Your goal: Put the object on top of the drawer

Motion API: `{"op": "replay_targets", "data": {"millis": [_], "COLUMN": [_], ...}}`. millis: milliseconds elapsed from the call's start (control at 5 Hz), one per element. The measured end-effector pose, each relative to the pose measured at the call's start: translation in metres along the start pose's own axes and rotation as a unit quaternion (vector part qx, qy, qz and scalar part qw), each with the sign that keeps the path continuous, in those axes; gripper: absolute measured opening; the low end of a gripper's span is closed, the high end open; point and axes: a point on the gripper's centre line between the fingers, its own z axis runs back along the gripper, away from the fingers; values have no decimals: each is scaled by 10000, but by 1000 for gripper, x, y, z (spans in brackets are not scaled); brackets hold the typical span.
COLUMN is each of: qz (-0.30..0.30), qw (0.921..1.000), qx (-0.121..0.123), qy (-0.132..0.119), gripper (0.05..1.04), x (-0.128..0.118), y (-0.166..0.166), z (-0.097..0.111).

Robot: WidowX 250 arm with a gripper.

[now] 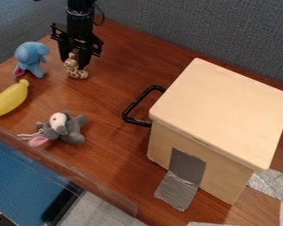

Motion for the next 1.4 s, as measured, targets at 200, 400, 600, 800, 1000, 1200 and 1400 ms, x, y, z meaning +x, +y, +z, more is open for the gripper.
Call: {"op": "replay_targets", "data": {"millis": [200,400,600,800,1000,1200,1400], "qz": [79,-79,-456,-944,-1390,-1637,-2048], "qw": [9992,9970,9927,9863,9794,9765,9706], "qx": [-221,-457,-730,-866,-951,-938,-944], "qy": [-313,-622,-840,-1039,-1115,-1043,-836], "gripper": [513,512,512,512,512,512,512], "x": [5,2,-12,-31,-59,-79,-102], "y": [-21,-51,-91,-134,-175,-191,-216], "z": [39,85,128,156,170,165,150]}}
